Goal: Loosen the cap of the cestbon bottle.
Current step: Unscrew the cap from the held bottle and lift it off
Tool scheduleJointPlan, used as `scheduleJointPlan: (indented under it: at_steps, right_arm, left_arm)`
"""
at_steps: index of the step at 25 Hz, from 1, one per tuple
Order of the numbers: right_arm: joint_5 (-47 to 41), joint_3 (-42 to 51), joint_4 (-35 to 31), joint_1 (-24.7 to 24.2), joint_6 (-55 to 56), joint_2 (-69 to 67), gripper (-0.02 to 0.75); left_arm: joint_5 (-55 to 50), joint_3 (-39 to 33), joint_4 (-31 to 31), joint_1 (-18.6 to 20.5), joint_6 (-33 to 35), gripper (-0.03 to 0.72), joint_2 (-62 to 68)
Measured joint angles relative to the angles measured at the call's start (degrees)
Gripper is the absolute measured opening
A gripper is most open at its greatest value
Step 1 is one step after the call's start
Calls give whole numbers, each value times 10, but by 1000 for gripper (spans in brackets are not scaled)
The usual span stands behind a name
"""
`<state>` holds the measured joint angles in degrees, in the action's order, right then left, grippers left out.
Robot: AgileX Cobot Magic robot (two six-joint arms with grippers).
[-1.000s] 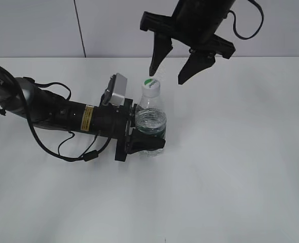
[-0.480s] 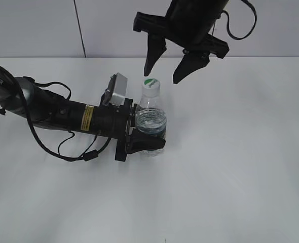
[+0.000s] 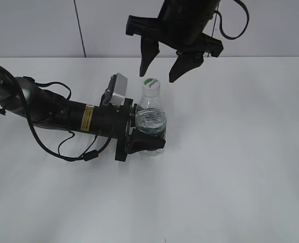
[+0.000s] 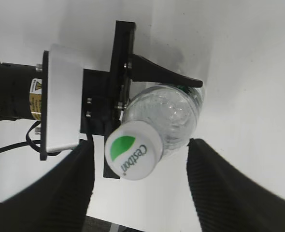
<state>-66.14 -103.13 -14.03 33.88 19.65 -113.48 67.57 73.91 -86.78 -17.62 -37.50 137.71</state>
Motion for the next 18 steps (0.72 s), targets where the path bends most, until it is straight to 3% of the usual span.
scheduleJointPlan:
  at_steps: [18]
  right_arm:
    - [-5, 0, 20, 25, 14, -24, 461]
  left_arm:
    - [-5, 0, 0, 0, 0, 414, -1]
